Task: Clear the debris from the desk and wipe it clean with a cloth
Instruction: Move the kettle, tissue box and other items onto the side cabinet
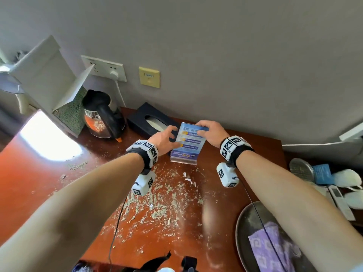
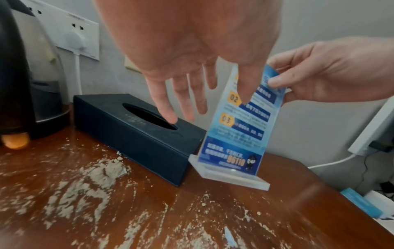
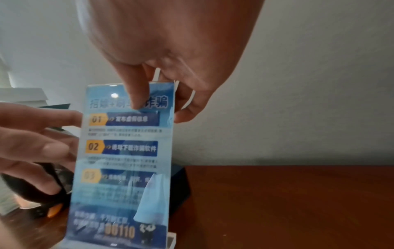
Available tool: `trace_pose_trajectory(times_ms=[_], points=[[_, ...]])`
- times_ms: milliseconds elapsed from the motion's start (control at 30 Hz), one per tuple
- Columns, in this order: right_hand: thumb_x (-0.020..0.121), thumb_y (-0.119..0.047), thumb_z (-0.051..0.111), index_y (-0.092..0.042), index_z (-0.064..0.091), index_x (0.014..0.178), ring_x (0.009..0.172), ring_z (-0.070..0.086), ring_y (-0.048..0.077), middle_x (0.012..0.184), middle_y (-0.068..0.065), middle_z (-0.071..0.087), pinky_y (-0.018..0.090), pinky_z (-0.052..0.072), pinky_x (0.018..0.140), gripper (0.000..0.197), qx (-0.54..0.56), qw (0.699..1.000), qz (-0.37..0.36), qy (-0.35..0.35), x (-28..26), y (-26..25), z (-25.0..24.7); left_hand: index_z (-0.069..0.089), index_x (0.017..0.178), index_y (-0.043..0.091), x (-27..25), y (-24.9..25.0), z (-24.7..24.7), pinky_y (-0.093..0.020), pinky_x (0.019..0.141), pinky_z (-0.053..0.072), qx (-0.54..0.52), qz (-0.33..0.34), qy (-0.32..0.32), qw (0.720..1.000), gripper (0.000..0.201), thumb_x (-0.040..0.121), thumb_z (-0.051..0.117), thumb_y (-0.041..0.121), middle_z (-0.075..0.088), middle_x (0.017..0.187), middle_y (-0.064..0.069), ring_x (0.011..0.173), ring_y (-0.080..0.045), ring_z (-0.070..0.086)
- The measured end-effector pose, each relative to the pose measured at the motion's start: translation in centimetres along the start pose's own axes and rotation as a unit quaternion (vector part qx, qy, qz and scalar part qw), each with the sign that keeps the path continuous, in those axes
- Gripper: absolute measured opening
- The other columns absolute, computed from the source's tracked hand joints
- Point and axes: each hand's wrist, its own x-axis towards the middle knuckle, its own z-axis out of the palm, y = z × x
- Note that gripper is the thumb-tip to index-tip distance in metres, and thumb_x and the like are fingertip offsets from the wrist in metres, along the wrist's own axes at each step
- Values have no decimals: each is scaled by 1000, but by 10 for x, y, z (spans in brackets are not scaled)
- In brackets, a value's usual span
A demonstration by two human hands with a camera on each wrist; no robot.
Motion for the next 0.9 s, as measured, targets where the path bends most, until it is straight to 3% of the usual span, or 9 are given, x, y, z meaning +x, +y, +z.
trace_pose_trajectory(times_ms=[100, 167, 300, 467, 567, 733, 833, 900], points=[[95, -11, 59, -19, 64, 98, 79, 62, 5, 93, -3, 66, 18, 49, 67, 10, 44, 998, -33, -24, 1, -19, 17, 47, 133, 27, -6, -8, -5, -35, 87, 51, 3, 5, 14, 1000, 41, 95, 57, 37, 65, 122, 0, 100, -18, 63], [95, -11, 59, -19, 64, 97, 77, 61, 2, 90, -5, 65, 13, 47, 64, 9, 51, 997, -48, -44, 4, -29, 33, 52, 131, 27, -13, -18, -12, -34, 86, 48, 13, -12, 29, 999, 36, 96, 54, 35, 65, 120, -1, 100, -19, 61], [90, -11, 65, -20, 67, 94, 87, 64, 13, 95, -1, 70, 30, 53, 80, 10, 51, 997, -40, -43, 16, -36, 65, 55, 129, 30, -28, -49, -25, -37, 89, 49, 37, -42, 14, 998, 33, 96, 53, 33, 67, 116, 1, 102, -22, 62], [82, -2, 66, -20, 64, 93, 90, 63, 17, 91, 0, 67, 30, 51, 90, 21, 97, 995, 6, 19, 39, -48, 88, 57, 126, 27, -51, -90, -44, -34, 86, 50, 54, -93, 38, 993, 30, 96, 54, 30, 68, 114, -2, 99, -24, 63], [84, -3, 64, -17, 63, 107, 99, 62, 18, 103, 0, 66, 36, 49, 98, 27, 83, 996, 24, 7, 58, -55, 104, 58, 124, 26, -62, -115, -58, -32, 84, 47, 57, -126, 55, 989, 28, 97, 54, 29, 67, 113, -1, 98, -23, 62], [90, -15, 61, -16, 42, 144, 129, 49, 26, 144, 6, 50, 35, 42, 104, 58, -49, 993, 58, -89, 75, -59, 133, 62, 116, 30, -72, -138, -67, -37, 86, 52, 40, -155, 58, 985, 21, 95, 57, 31, 69, 110, 1, 93, -21, 65], [92, -17, 56, -12, 38, 146, 135, 39, 29, 145, 11, 46, 38, 36, 109, 57, -159, 983, 27, -82, 81, -60, 143, 64, 102, 33, -73, -144, -66, -42, 88, 53, 35, -160, 66, 984, 10, 93, 59, 30, 71, 106, -4, 94, -25, 66], [93, -18, 53, -9, 39, 143, 133, 39, 30, 142, 12, 47, 39, 35, 107, 52, -227, 971, -2, -72, 84, -61, 148, 64, 111, 19, -73, -143, -65, -42, 90, 50, 54, -170, 73, 981, 21, 94, 58, 30, 69, 106, -10, 98, -29, 64]])
